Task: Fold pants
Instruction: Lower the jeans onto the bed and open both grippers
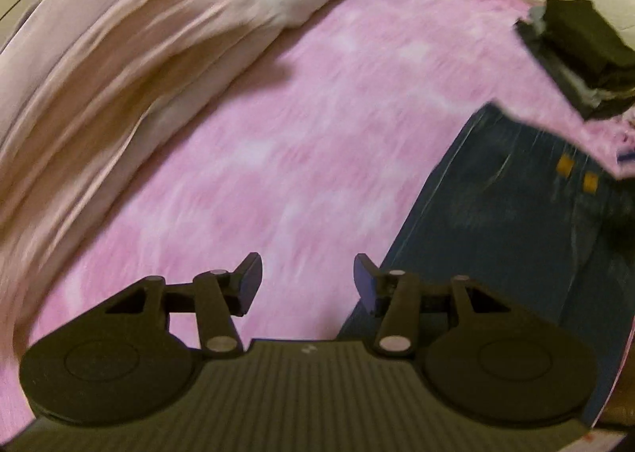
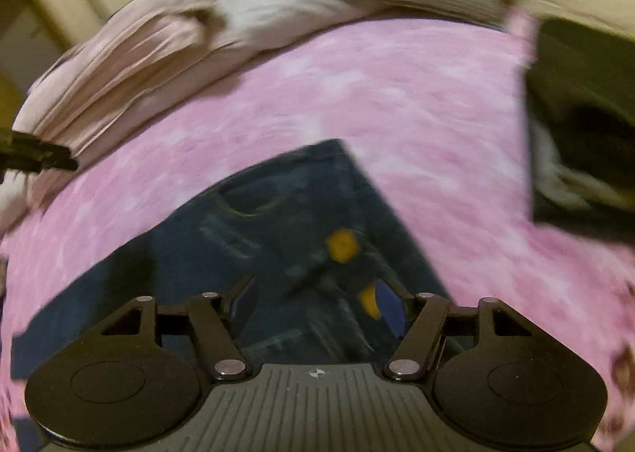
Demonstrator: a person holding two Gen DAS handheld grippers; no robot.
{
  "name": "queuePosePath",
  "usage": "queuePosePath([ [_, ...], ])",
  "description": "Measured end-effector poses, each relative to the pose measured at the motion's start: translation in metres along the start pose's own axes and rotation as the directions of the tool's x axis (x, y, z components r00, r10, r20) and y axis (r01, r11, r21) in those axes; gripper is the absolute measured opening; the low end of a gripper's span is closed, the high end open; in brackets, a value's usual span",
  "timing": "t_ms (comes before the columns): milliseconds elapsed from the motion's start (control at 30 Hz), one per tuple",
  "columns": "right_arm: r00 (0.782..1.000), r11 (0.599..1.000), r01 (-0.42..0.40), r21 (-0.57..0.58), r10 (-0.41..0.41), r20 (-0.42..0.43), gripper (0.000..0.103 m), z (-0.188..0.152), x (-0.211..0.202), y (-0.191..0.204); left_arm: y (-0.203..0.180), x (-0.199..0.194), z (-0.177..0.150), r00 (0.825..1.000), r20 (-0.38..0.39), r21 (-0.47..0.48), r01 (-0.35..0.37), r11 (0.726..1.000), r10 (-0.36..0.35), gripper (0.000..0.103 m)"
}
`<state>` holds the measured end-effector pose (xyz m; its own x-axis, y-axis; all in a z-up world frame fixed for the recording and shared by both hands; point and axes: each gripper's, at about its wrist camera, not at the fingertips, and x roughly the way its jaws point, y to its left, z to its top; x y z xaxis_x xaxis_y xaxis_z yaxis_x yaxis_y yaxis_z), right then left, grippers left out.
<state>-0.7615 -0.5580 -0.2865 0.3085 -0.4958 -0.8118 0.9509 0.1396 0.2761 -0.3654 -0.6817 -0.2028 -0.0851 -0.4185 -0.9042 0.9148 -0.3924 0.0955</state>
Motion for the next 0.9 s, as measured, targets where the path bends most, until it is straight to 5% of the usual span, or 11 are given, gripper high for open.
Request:
queuePosePath([
  [167,1.000,0.989,0.006,-0.147,-0.008,-0.016,0.063,0.029,0.044,0.008,0.004,0.020,-0.069,0.998,-0.045,-0.035,0.032,0.999,-0.034,0.046],
  [333,0.993,0.982,0.006,-0.188,-0.028,-0.112,0.063,0.050,0.099,-0.018,-0.018,0.055,-0.092,0.995,-0.068,-0.043,0.071,0.997,-0.074,0.049],
  [433,0.986,0.979,-0.047,-0.198,0.013,-0.168,0.058,0.054,0.124,-0.036,-0.028,0.080,-0.087,0.995,-0.066,-0.068,0.076,0.995,-0.080,0.051],
  [533,0.979,0.982,-0.082,-0.172,0.047,-0.199,0.031,0.055,0.135,-0.049,-0.043,0.101,-0.074,0.994,-0.052,-0.099,0.087,0.991,-0.092,0.052],
  [567,0.978,0.985,-0.079,-0.151,0.047,-0.202,0.015,0.057,0.136,-0.057,-0.049,0.106,-0.069,0.994,-0.049,-0.095,0.091,0.991,-0.096,0.054],
  [633,0.976,0.991,-0.097,-0.091,0.077,-0.205,0.001,0.065,0.133,-0.068,-0.061,0.115,-0.055,0.994,-0.052,-0.071,0.094,0.993,-0.097,0.054],
  [900,0.974,0.985,-0.149,-0.093,0.130,-0.183,0.000,0.120,0.147,-0.077,-0.069,0.136,-0.013,0.996,-0.034,-0.074,0.082,0.994,-0.084,0.054],
])
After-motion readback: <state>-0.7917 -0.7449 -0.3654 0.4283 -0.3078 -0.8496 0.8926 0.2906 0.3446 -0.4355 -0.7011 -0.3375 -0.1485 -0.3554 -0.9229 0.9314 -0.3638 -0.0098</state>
